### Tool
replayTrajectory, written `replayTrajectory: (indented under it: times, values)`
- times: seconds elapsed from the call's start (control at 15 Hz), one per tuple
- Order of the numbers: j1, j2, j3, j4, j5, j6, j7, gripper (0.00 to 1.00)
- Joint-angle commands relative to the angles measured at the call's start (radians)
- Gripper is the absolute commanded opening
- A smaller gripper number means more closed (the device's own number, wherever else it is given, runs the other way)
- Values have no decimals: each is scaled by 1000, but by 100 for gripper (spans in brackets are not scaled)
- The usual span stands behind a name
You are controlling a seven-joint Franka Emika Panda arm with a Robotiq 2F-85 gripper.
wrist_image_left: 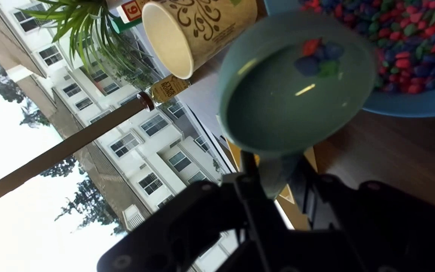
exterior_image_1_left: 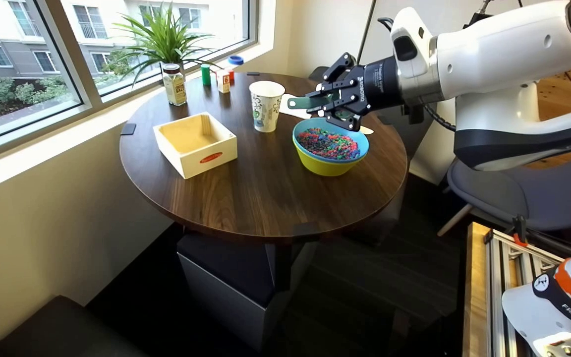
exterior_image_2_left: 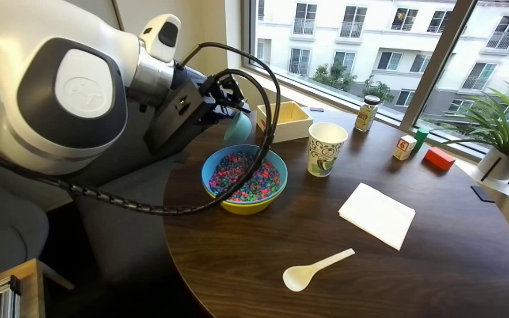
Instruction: Put some beans from the bowl in the small pot and pour them back in the bowl
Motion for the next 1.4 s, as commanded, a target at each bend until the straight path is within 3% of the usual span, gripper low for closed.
replayTrajectory:
  times: [0.0, 1.33]
  values:
    - [-47, -63, 31, -45, -4, 73, -50, 6]
    - [-403, -275, 345, -90, 216, 430, -399, 6]
